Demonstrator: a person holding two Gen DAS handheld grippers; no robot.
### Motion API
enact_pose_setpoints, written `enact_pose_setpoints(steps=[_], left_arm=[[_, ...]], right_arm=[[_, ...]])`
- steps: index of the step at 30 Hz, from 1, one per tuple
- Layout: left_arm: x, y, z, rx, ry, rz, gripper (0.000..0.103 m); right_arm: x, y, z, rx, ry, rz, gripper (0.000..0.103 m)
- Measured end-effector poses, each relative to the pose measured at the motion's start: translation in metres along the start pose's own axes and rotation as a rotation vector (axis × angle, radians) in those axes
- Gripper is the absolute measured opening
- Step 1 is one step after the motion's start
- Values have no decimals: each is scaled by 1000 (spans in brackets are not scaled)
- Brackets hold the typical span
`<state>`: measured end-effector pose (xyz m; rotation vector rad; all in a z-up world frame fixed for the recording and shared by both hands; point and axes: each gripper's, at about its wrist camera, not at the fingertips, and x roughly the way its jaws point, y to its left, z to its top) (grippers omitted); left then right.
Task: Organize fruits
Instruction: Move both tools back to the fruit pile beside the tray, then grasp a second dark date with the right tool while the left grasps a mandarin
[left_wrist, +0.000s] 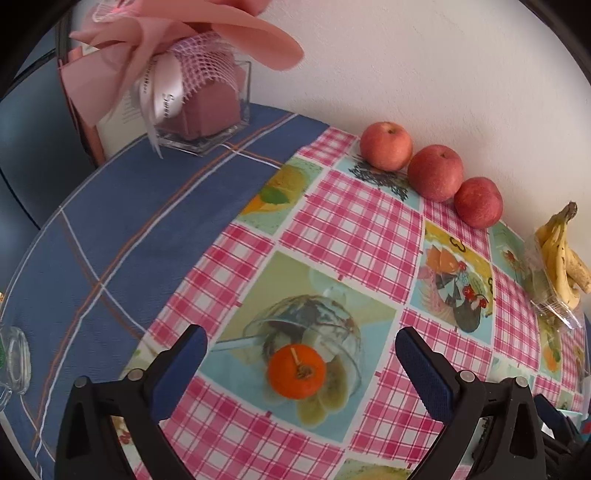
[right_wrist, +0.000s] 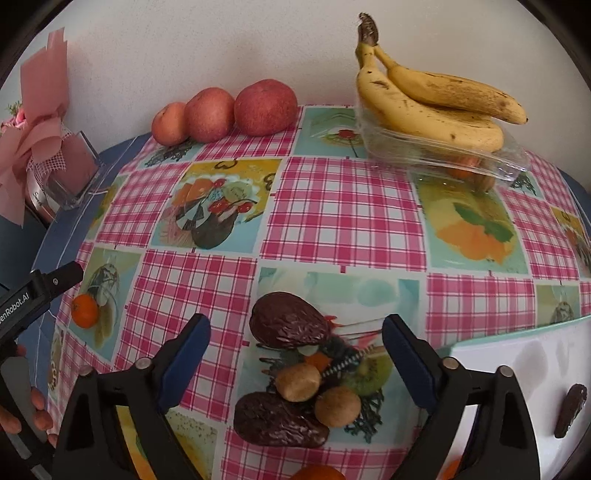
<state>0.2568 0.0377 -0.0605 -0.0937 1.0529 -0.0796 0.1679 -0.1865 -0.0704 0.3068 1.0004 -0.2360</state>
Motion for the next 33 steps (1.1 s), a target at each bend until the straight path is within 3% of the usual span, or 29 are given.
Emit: enact_pose_setpoints(steps=[2, 4, 7, 11, 12, 22, 24, 30, 33], left_arm=[[7, -2, -1, -10, 24, -8, 101], [11, -1, -3, -19, 40, -15, 91], [17, -1, -6, -34, 67, -19, 70], [18, 0, -8, -41, 80, -28, 45], [17, 0, -8, -42, 79, -35, 35], [2, -13, -7, -14, 69, -96, 30], [-8, -17, -6, -3, 51, -107, 18], [-25, -25, -5, 36, 25, -133, 18], [-19, -16, -7, -10, 42, -148, 19]], right_arm=[[3, 2, 1, -6, 8, -2, 73], [6, 5, 1, -16, 27, -8, 70], [8, 7, 2, -21, 35, -11, 55], [10, 9, 3, -26, 42, -8, 49], [10, 9, 2, -31, 50, -5, 49], [-22, 1, 2, 1, 0, 21, 48], [-30, -3, 0, 14, -6, 22, 48], [-52, -17, -8, 45, -18, 22, 48], [-60, -27, -12, 53, -5, 8, 48]])
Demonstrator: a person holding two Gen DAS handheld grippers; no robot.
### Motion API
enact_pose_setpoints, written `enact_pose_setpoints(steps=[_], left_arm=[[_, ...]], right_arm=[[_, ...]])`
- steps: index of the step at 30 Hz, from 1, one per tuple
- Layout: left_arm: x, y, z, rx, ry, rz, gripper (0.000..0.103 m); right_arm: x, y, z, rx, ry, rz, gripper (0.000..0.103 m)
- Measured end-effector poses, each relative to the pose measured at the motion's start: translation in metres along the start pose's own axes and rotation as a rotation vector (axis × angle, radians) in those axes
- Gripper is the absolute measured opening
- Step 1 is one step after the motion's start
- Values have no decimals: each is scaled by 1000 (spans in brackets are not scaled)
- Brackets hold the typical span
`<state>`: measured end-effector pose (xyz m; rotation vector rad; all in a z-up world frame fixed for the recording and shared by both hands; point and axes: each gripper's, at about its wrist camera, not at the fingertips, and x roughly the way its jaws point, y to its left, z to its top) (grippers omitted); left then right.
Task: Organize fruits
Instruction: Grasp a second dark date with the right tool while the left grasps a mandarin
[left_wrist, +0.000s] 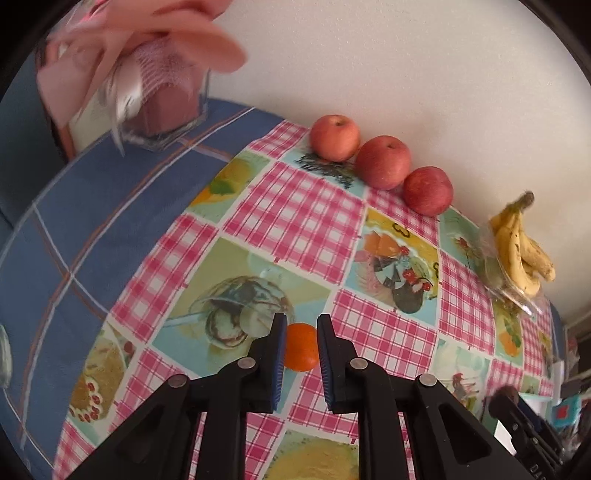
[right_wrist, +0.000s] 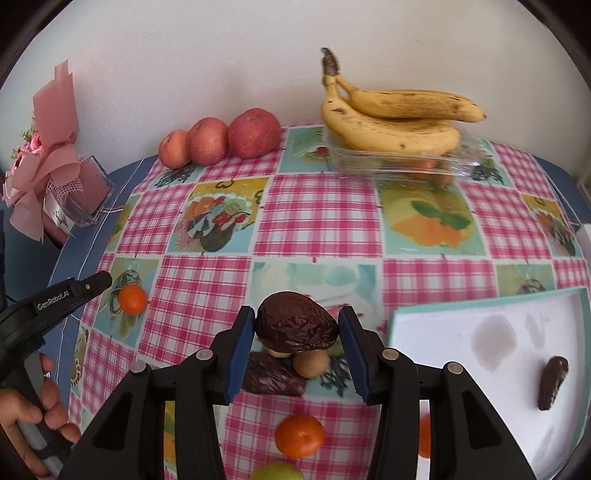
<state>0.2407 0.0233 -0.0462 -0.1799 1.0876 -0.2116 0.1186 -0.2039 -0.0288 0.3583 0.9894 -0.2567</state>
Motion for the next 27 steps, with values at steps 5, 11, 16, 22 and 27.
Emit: enact_pose_setpoints(steps=[5, 11, 16, 22, 27], left_arm=[[12, 28, -1, -98, 29, -9, 21], [25, 28, -4, -102, 36, -52, 57], [40, 15, -12, -75, 87, -51, 53], [36, 16, -13, -91, 93, -81, 37], [17, 8, -9, -76, 64, -93, 37]], right_arm=[[-3, -15, -2, 36, 4, 1, 48], [2, -19, -2, 51, 14, 5, 49], [2, -21, -3, 51, 15, 0, 48], [0, -21, -3, 50, 15, -3, 48], [-7, -24, -5, 58, 20, -15, 48]])
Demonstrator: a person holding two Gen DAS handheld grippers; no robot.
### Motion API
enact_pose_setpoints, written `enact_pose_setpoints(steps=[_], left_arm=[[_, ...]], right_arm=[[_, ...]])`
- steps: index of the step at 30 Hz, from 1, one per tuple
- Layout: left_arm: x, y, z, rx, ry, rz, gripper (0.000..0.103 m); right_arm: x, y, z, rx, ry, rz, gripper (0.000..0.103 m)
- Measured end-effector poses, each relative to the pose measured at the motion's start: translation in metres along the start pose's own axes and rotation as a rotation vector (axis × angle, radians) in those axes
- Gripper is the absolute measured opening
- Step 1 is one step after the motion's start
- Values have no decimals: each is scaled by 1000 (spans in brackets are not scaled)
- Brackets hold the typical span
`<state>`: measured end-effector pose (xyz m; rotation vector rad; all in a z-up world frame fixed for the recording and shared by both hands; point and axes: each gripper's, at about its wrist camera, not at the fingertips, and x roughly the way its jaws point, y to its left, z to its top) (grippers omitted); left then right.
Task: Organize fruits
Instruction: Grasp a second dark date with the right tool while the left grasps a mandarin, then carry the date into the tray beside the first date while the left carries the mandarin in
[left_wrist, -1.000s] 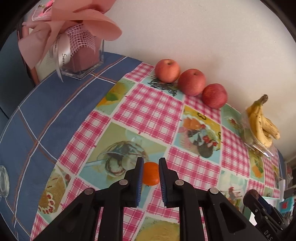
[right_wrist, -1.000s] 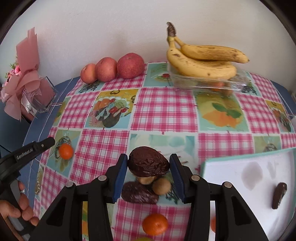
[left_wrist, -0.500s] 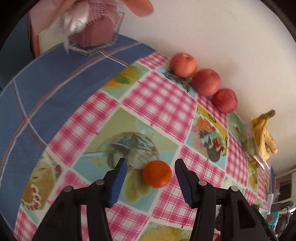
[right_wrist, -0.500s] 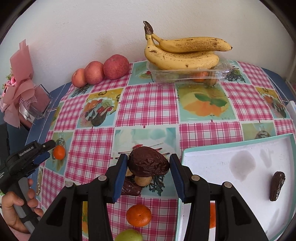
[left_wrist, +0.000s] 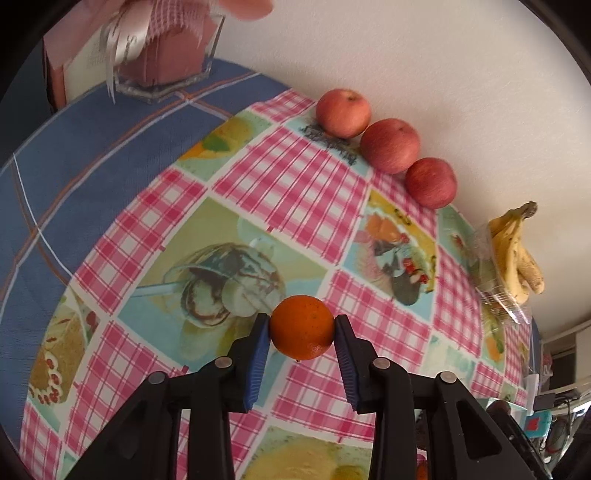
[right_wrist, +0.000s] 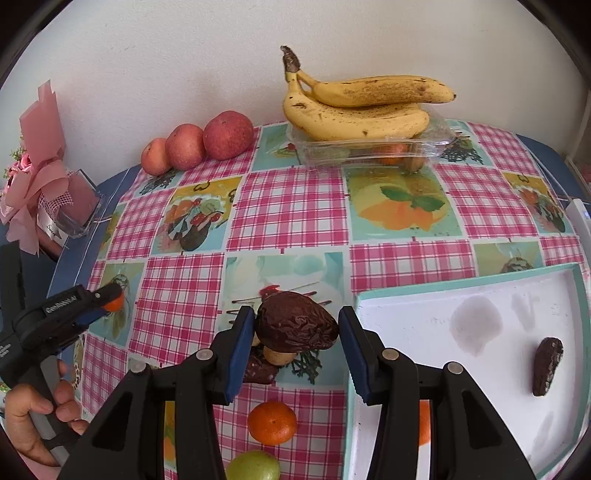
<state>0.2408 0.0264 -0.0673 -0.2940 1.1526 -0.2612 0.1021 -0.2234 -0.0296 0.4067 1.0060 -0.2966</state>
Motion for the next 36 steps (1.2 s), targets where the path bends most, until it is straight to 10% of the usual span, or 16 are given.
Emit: enact_pose_setpoints(steps=[15, 36], left_arm=[[-73, -42, -10, 80, -105, -37, 37], [-99, -150, -98, 324, -49, -131, 37]], right_arm=[[-48, -40, -20, 71, -25, -85, 49], [-99, -93, -50, 168, -54, -158, 49]])
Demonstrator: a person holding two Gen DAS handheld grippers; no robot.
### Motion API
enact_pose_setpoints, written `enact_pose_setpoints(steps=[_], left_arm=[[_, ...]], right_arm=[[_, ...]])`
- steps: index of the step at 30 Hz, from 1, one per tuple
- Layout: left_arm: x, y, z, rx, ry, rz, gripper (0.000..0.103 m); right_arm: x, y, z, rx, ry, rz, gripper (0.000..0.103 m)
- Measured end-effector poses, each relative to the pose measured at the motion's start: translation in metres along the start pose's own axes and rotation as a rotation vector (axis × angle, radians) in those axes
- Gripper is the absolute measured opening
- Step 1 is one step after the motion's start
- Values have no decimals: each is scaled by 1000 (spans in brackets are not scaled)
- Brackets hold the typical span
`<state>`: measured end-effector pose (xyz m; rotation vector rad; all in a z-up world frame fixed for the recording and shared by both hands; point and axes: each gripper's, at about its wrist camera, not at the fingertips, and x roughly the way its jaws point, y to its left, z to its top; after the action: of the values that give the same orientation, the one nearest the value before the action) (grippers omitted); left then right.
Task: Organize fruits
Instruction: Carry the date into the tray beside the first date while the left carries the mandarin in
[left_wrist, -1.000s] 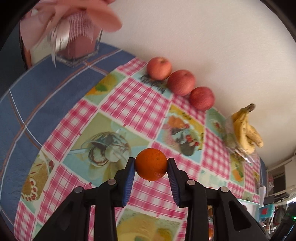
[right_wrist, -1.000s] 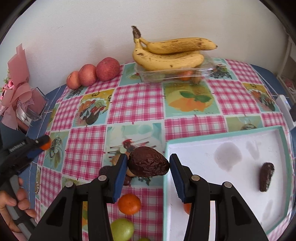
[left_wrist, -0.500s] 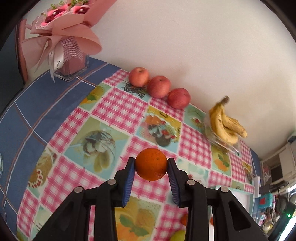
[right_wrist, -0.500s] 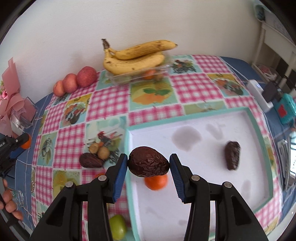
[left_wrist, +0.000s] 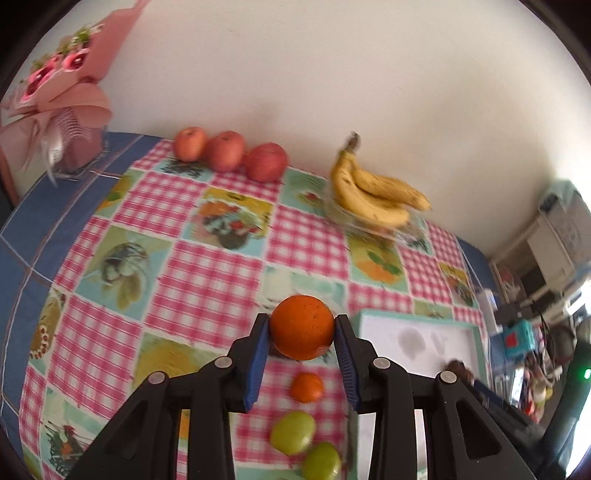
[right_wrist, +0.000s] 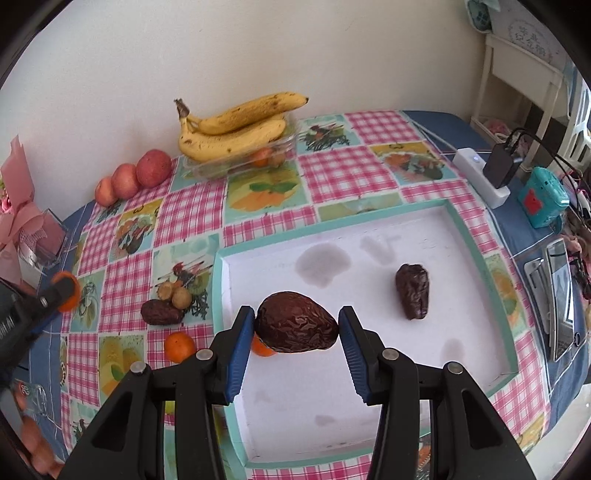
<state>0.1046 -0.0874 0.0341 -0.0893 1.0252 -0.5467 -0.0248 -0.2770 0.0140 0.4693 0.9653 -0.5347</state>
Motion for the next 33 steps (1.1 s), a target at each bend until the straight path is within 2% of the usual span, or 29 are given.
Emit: enact_pose_setpoints(steps=[8, 12, 22, 26, 33], left_arm=[[14, -51, -28, 131, 76, -49, 37], [23, -80, -42, 206, 112, -73, 37], [53, -112, -70, 300, 219, -77, 37], [66, -119, -80, 325, 263, -71, 37], [91, -122, -97, 355, 348, -36, 37]], right_arm=[[-5, -31, 6, 81, -3, -33, 49], [-5, -46, 7, 114, 3, -23, 49], [2, -76, 6, 170, 32, -41, 49], [12, -80, 4, 169, 66, -42, 49], [49, -89, -4, 181, 182, -47, 49]])
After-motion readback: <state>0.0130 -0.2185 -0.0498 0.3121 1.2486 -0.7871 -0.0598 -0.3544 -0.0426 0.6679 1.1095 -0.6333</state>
